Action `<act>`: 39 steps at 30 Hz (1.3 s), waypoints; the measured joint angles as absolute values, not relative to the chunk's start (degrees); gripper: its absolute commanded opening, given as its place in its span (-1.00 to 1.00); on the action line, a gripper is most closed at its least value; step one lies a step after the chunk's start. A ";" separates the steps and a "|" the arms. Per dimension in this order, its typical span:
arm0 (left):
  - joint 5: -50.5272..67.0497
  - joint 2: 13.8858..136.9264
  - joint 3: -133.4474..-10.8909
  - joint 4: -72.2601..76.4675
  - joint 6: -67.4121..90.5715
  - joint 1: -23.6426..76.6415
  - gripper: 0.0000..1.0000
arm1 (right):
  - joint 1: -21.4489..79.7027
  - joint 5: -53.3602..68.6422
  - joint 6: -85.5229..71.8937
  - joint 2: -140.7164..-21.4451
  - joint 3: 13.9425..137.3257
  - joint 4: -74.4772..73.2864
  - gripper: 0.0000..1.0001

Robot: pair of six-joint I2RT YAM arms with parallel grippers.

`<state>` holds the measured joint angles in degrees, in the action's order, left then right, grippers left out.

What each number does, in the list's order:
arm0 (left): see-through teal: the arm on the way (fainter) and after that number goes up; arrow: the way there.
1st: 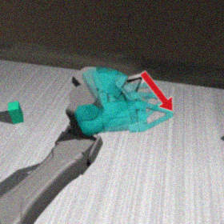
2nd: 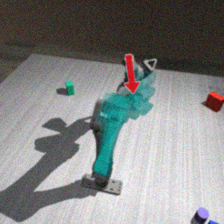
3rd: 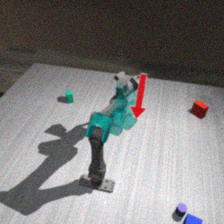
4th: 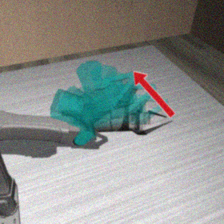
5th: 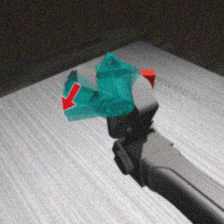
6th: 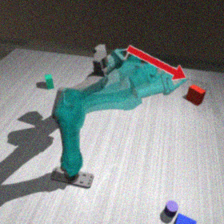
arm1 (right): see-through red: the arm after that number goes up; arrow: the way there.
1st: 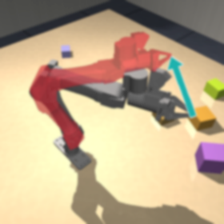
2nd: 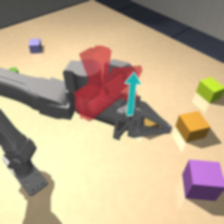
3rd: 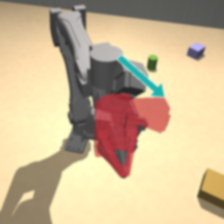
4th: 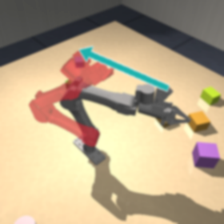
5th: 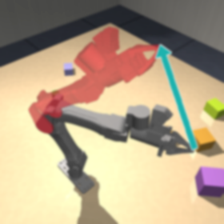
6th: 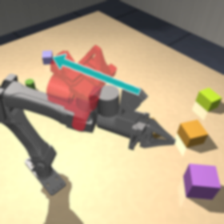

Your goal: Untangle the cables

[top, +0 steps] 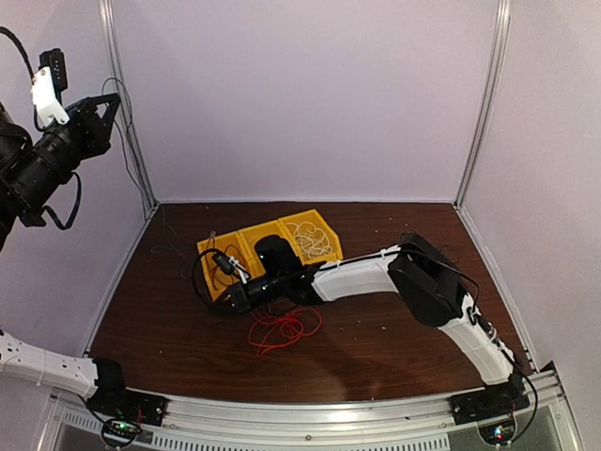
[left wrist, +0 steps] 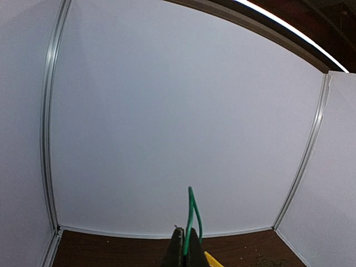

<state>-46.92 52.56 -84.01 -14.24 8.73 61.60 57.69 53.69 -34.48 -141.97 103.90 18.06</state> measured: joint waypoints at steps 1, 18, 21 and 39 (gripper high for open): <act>-47.00 52.56 -83.99 -14.41 8.75 61.60 -1.00 | 57.45 53.71 -33.87 -141.71 103.94 17.45 -1.00; -43.48 67.92 -82.21 -10.35 8.73 59.79 -1.00 | 38.65 53.30 -23.73 -118.41 111.46 10.87 -1.00; -39.66 73.03 -81.67 -9.93 9.41 56.53 -1.00 | 37.10 52.77 -22.96 -120.29 112.46 11.22 -1.00; -29.61 74.28 -77.76 1.37 13.06 48.75 -1.00 | 36.29 58.04 -44.29 -124.70 121.12 23.09 -1.00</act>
<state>-29.61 74.28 -77.76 1.37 13.06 48.75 36.29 58.04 -44.29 -124.70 121.12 23.09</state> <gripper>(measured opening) 0.009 0.013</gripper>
